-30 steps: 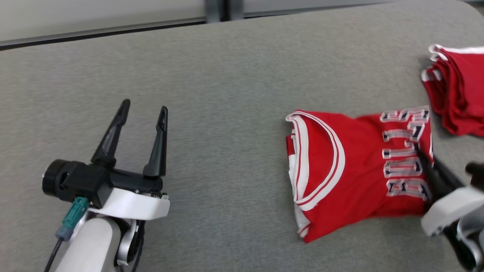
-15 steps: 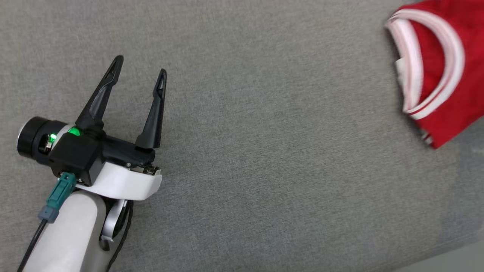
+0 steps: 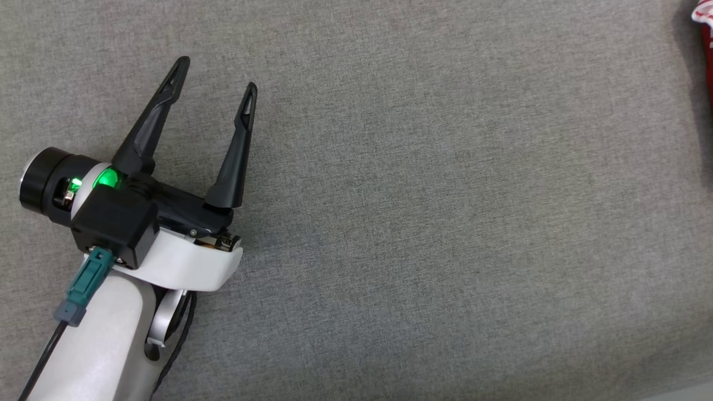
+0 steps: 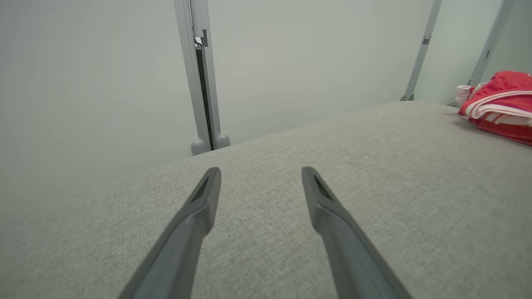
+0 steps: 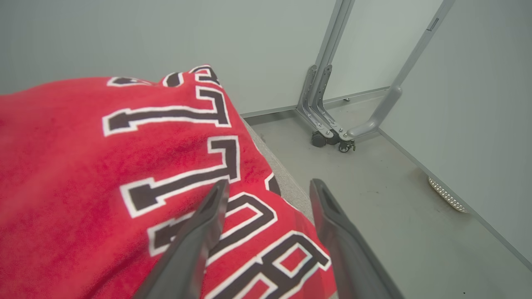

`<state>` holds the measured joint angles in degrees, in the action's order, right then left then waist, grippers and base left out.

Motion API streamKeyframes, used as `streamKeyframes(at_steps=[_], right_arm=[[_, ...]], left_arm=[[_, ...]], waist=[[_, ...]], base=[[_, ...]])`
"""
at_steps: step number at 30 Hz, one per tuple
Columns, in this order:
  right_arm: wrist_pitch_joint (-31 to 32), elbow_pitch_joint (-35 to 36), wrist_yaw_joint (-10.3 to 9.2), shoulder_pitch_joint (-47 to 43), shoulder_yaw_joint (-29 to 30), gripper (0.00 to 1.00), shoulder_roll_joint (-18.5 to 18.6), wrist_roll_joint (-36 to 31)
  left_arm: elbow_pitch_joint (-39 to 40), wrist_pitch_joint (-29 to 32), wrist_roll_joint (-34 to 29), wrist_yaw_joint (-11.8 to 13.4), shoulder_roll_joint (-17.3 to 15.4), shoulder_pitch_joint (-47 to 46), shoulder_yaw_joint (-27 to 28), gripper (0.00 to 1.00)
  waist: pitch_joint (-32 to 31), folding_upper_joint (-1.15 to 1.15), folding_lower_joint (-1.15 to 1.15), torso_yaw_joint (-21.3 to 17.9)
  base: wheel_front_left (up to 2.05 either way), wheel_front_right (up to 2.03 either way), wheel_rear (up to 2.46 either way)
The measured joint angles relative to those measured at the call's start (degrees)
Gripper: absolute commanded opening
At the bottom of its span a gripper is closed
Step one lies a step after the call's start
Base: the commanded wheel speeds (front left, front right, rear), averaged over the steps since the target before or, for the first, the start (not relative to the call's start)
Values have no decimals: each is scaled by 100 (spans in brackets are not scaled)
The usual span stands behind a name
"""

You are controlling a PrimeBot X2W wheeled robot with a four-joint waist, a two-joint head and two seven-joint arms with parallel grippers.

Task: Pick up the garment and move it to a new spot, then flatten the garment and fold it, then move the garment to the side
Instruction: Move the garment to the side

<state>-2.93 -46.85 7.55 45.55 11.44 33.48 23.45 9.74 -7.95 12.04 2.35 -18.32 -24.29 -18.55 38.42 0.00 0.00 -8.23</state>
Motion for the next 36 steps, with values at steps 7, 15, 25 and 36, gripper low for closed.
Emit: streamKeyframes(at_steps=[7, 15, 25, 36], right_arm=[[-829, -260, 0, -263, -157, 100, -302, 64], [-1178, 765, 0, -1352, -555, 100, -790, 207], [-1193, 3164, -4, -2891, -756, 100, -1627, -327], [-364, 4935, -4, -3957, -913, 100, -2221, -944]], left_arm=[[-192, -40, 56, 19, 23, 83, -35, 100], [-510, -148, 319, 158, 133, 600, 12, 100], [-833, -320, 648, 376, 304, 1185, 157, 100], [-1213, -531, 935, 598, 467, 1603, 457, 100]], waist=[[-351, 0, 0, -66], [-1075, 0, 0, -191], [-1886, 0, 0, -129], [-2418, 0, 0, 577]], base=[[0, 0, 0], [0, 0, 0], [0, 0, 0], [0, 0, 0]])
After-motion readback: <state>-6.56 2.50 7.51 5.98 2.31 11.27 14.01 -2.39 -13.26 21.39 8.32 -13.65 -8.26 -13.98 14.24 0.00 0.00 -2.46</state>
